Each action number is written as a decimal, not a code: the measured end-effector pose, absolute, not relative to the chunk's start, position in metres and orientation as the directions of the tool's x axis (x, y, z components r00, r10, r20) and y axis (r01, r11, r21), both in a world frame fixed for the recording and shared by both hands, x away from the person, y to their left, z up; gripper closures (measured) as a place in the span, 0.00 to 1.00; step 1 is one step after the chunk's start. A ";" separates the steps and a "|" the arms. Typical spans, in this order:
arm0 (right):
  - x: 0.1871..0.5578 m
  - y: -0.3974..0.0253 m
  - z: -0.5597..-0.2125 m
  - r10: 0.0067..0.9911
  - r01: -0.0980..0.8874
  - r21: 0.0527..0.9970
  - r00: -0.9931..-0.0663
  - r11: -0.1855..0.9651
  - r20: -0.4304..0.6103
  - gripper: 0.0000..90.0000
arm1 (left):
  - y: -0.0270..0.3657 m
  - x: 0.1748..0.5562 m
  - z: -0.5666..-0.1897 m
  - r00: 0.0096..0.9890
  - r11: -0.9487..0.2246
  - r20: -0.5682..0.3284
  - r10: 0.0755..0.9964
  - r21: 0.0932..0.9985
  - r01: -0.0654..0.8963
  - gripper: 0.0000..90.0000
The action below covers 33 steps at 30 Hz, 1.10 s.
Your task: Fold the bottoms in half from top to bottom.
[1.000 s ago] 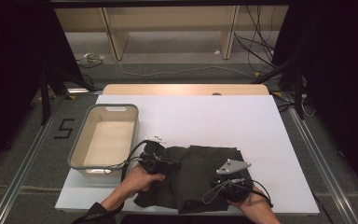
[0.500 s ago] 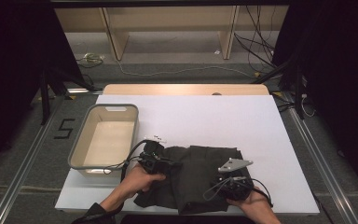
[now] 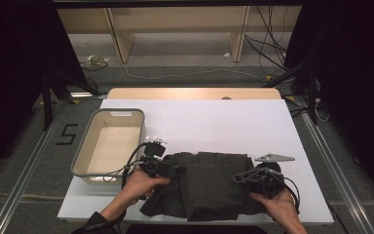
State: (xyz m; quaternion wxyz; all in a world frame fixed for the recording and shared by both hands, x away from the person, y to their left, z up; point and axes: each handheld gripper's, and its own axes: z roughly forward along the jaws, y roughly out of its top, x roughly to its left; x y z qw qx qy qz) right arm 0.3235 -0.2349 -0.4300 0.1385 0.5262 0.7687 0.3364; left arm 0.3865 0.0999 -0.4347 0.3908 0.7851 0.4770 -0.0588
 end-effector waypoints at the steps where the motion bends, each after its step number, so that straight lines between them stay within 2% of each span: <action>1: 0.325 -0.235 -0.431 0.905 0.727 0.653 -0.399 0.213 0.150 0.42 | 0.100 0.388 -0.436 0.536 -0.236 -0.473 0.699 0.554 0.798 0.46; 5: 0.335 -0.231 -0.442 0.900 0.769 0.601 -0.396 0.216 0.183 0.38 | 0.095 0.390 -0.443 0.528 -0.247 -0.503 0.684 0.521 0.817 0.47; 8: 0.343 -0.225 -0.450 0.895 0.797 0.560 -0.396 0.224 0.206 0.38 | 0.092 0.390 -0.445 0.544 -0.268 -0.503 0.672 0.519 0.812 0.57; 11: 0.349 -0.219 -0.456 0.890 0.814 0.529 -0.403 0.241 0.215 0.43 | 0.093 0.391 -0.444 0.548 -0.271 -0.510 0.663 0.520 0.810 0.69; 14: 0.354 -0.218 -0.459 0.877 0.829 0.508 -0.406 0.235 0.257 0.55 | 0.093 0.390 -0.442 0.559 -0.276 -0.506 0.657 0.528 0.803 0.79; 16: 0.356 -0.219 -0.460 0.869 0.834 0.505 -0.404 0.221 0.287 0.67 | 0.092 0.389 -0.440 0.570 -0.276 -0.496 0.655 0.545 0.792 0.85; 19: 0.354 -0.218 -0.456 0.869 0.815 0.530 -0.420 0.234 0.261 0.88 | 0.093 0.388 -0.437 0.580 -0.265 -0.497 0.646 0.566 0.780 0.92; 22: 0.354 -0.220 -0.451 0.869 0.803 0.554 -0.419 0.220 0.263 0.94 | 0.095 0.389 -0.435 0.594 -0.264 -0.491 0.637 0.585 0.767 0.93; 33: 0.358 -0.230 -0.432 0.877 0.738 0.649 -0.423 0.185 0.230 0.96 | 0.092 0.397 -0.422 0.632 -0.230 -0.455 0.627 0.667 0.708 0.95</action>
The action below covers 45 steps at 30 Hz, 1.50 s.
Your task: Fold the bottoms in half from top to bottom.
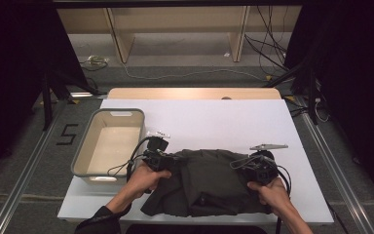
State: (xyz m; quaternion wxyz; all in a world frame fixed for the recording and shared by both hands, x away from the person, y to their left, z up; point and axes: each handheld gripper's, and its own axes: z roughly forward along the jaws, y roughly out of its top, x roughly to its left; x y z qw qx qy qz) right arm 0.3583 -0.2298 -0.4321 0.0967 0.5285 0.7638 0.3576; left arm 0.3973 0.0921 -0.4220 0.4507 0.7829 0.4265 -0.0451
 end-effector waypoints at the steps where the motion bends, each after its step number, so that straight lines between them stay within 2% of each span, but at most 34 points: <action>1: 0.359 -0.231 -0.431 0.876 0.736 0.653 -0.422 0.182 0.232 0.96 | 0.091 0.399 -0.420 0.635 -0.227 -0.452 0.627 0.674 0.703 0.95; 9: 0.362 -0.229 -0.439 0.880 0.753 0.636 -0.408 0.172 0.245 0.95 | 0.090 0.396 -0.439 0.655 -0.300 -0.402 0.640 0.654 0.695 0.95; 20: 0.361 -0.217 -0.454 0.891 0.757 0.607 -0.421 0.241 0.172 0.93 | 0.085 0.398 -0.458 0.639 -0.327 -0.407 0.652 0.610 0.722 0.93; 23: 0.361 -0.217 -0.453 0.895 0.766 0.596 -0.413 0.239 0.172 0.82 | 0.088 0.397 -0.459 0.634 -0.323 -0.418 0.651 0.603 0.729 0.93; 26: 0.359 -0.222 -0.445 0.903 0.757 0.612 -0.400 0.230 0.155 0.62 | 0.090 0.395 -0.458 0.632 -0.327 -0.419 0.651 0.597 0.732 0.92; 28: 0.356 -0.228 -0.438 0.907 0.745 0.632 -0.391 0.211 0.158 0.54 | 0.091 0.393 -0.457 0.626 -0.317 -0.424 0.654 0.598 0.736 0.86; 32: 0.351 -0.235 -0.425 0.921 0.706 0.679 -0.373 0.201 0.116 0.49 | 0.093 0.389 -0.447 0.649 -0.331 -0.405 0.644 0.618 0.714 0.77; 35: 0.351 -0.237 -0.417 0.920 0.681 0.711 -0.371 0.178 0.125 0.51 | 0.096 0.388 -0.436 0.646 -0.309 -0.408 0.645 0.634 0.709 0.69; 39: 0.355 -0.233 -0.411 0.919 0.649 0.739 -0.380 0.181 0.108 0.64 | 0.096 0.386 -0.422 0.633 -0.258 -0.402 0.661 0.671 0.695 0.63; 42: 0.359 -0.224 -0.413 0.909 0.641 0.736 -0.407 0.217 0.085 0.74 | 0.094 0.385 -0.416 0.629 -0.230 -0.412 0.659 0.686 0.690 0.65; 45: 0.366 -0.218 -0.422 0.910 0.658 0.710 -0.411 0.251 0.059 0.82 | 0.084 0.383 -0.419 0.641 -0.247 -0.426 0.638 0.676 0.695 0.76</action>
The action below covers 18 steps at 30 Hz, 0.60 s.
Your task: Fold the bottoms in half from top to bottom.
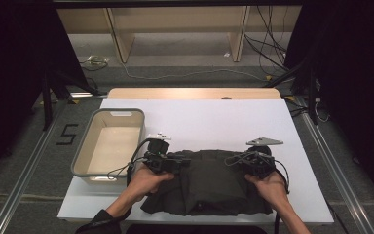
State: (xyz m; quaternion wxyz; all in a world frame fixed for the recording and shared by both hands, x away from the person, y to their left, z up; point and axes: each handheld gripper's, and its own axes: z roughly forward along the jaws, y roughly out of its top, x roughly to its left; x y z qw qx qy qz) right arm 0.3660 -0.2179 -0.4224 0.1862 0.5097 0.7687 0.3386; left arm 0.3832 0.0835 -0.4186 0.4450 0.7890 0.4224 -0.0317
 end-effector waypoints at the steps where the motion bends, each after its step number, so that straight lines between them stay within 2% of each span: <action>1: 0.368 -0.217 -0.426 0.911 0.669 0.699 -0.408 0.253 0.060 0.84 | 0.080 0.382 -0.421 0.648 -0.264 -0.425 0.633 0.668 0.696 0.79; 9: 0.379 -0.214 -0.442 0.914 0.701 0.657 -0.403 0.277 0.045 0.90 | 0.065 0.376 -0.439 0.677 -0.360 -0.407 0.614 0.619 0.698 0.99; 13: 0.384 -0.215 -0.449 0.914 0.718 0.640 -0.401 0.274 0.059 0.91 | 0.063 0.376 -0.445 0.676 -0.373 -0.406 0.615 0.605 0.703 0.99; 18: 0.387 -0.215 -0.454 0.913 0.730 0.626 -0.402 0.273 0.070 0.92 | 0.054 0.372 -0.453 0.698 -0.433 -0.358 0.620 0.586 0.685 0.99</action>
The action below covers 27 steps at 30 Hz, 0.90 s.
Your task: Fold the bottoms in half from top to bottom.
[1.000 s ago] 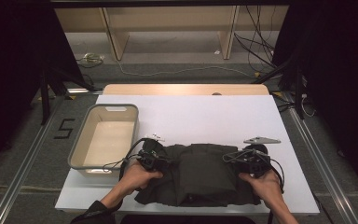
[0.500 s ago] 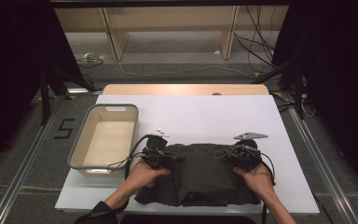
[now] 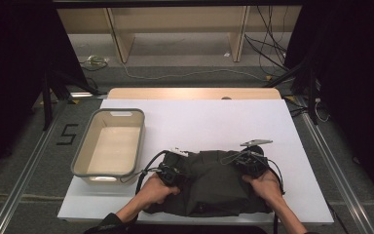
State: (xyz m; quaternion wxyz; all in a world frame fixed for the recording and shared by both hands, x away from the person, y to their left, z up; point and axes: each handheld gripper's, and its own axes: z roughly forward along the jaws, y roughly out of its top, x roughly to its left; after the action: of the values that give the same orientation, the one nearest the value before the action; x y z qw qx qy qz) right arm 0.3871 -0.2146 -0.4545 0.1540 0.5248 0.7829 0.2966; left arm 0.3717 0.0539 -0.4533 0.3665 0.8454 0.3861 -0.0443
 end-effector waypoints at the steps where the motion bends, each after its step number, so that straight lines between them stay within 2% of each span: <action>1: 0.387 -0.215 -0.454 0.913 0.728 0.629 -0.403 0.273 0.071 0.91 | 0.054 0.372 -0.454 0.695 -0.428 -0.363 0.621 0.586 0.688 0.99; 5: 0.386 -0.222 -0.447 0.908 0.724 0.649 -0.402 0.234 0.121 0.79 | 0.060 0.374 -0.452 0.676 -0.396 -0.407 0.615 0.582 0.711 0.98; 8: 0.383 -0.229 -0.438 0.898 0.706 0.672 -0.417 0.223 0.139 0.64 | 0.067 0.373 -0.443 0.675 -0.365 -0.432 0.598 0.603 0.710 0.90; 13: 0.372 -0.245 -0.424 0.890 0.692 0.698 -0.418 0.184 0.180 0.44 | 0.080 0.373 -0.429 0.665 -0.317 -0.445 0.599 0.631 0.708 0.66; 17: 0.367 -0.255 -0.417 0.890 0.693 0.706 -0.404 0.147 0.211 0.31 | 0.088 0.374 -0.421 0.654 -0.296 -0.410 0.635 0.653 0.697 0.46; 21: 0.365 -0.261 -0.415 0.883 0.711 0.692 -0.397 0.125 0.248 0.21 | 0.099 0.377 -0.419 0.621 -0.258 -0.408 0.669 0.656 0.709 0.37; 27: 0.358 -0.267 -0.416 0.883 0.727 0.680 -0.379 0.100 0.276 0.18 | 0.111 0.379 -0.423 0.561 -0.228 -0.407 0.721 0.625 0.746 0.26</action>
State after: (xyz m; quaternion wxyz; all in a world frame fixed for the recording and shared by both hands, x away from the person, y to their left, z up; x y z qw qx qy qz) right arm 0.3583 -0.2674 -0.4163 0.1012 0.5479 0.7346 0.3873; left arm 0.3785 0.1112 -0.4230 0.4084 0.7835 0.4681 -0.0157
